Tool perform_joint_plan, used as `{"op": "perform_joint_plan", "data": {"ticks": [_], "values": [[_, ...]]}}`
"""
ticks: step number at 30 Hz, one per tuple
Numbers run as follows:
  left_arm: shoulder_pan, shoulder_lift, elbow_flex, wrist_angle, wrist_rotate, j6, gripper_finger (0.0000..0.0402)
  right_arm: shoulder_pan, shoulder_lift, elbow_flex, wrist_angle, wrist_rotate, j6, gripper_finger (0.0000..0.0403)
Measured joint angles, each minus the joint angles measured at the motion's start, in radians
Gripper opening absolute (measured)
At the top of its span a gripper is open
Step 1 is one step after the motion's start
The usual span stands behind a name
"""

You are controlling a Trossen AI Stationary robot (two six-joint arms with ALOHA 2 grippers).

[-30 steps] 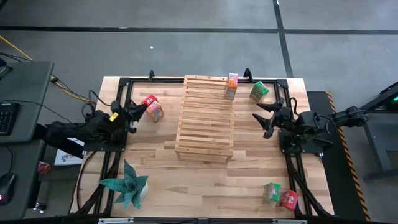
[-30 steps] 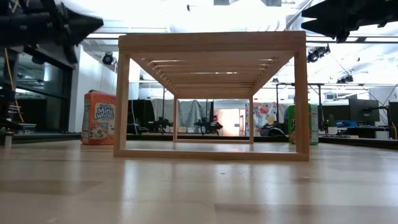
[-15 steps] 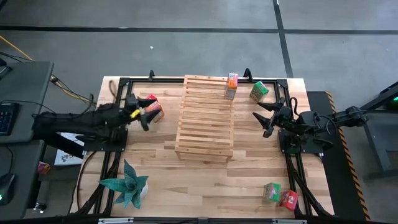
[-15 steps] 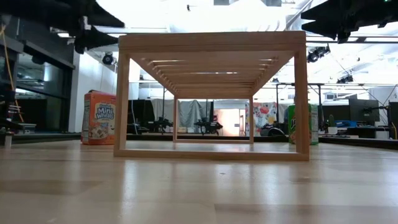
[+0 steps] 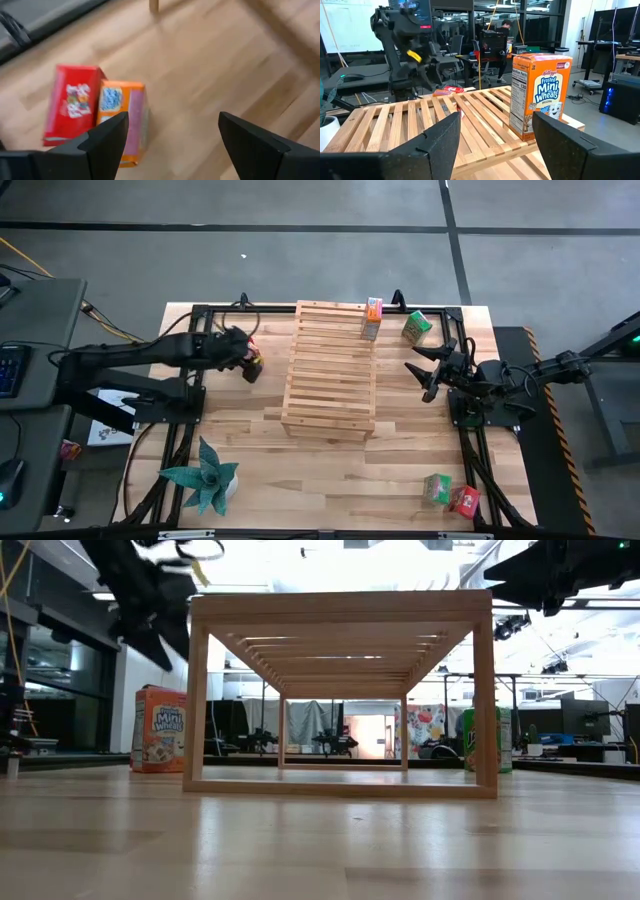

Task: Stack cereal on shelf
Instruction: Put the orange cereal box on the shelf aligned with the orange box

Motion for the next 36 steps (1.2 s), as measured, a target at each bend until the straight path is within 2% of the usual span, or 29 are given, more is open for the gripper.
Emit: {"op": "perform_joint_plan", "data": {"ticks": [5, 9, 15, 21, 36], "values": [[0.066, 0.103, 0.0, -0.006, -0.002, 0.04, 0.03, 0.0, 0.0, 0.0, 0.0, 0.0, 0.0, 0.024], [0.095, 0.134, 0.001, 0.017, -0.016, 0.077, 0.03, 0.0, 0.0, 0.0, 0.0, 0.0, 0.0, 0.024], [0.096, 0.128, 0.0, 0.033, 0.003, 0.091, 0.03, 0.0, 0.0, 0.0, 0.0, 0.0, 0.0, 0.024], [0.081, 0.11, 0.0, 0.073, 0.073, 0.111, 0.03, 0.0, 0.0, 0.0, 0.0, 0.0, 0.0, 0.024], [0.116, 0.097, 0.042, 0.034, -0.024, 0.179, 0.03, 0.0, 0.0, 0.0, 0.0, 0.0, 0.0, 0.024]]}}
